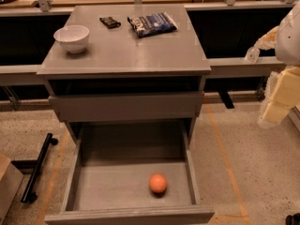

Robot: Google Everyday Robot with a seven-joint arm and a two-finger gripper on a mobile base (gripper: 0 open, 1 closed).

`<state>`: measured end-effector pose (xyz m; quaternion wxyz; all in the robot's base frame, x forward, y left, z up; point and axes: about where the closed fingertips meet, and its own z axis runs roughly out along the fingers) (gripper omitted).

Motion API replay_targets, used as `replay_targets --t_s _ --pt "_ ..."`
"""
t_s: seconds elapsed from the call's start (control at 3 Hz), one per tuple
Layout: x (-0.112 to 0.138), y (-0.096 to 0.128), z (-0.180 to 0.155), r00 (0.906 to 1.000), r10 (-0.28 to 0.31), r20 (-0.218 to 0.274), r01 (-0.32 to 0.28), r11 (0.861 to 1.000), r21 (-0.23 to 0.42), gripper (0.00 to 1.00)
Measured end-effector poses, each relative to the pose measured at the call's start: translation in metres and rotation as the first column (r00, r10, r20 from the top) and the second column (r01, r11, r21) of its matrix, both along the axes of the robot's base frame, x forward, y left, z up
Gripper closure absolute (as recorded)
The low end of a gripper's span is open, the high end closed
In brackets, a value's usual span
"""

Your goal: Pick orange from middle drawer and place on counter

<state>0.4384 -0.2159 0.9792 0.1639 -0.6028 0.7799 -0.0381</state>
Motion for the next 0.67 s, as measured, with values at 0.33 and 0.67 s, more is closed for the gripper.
replay_targets --t_s 0.33,0.67 --pt "0.000 0.000 0.000 1.0000 0.000 0.000 0.000 1.000 0.000 0.00" --pt "0.006 0.005 -0.023 0.9997 0.024 0.004 -0.024 1.000 0.007 0.00"
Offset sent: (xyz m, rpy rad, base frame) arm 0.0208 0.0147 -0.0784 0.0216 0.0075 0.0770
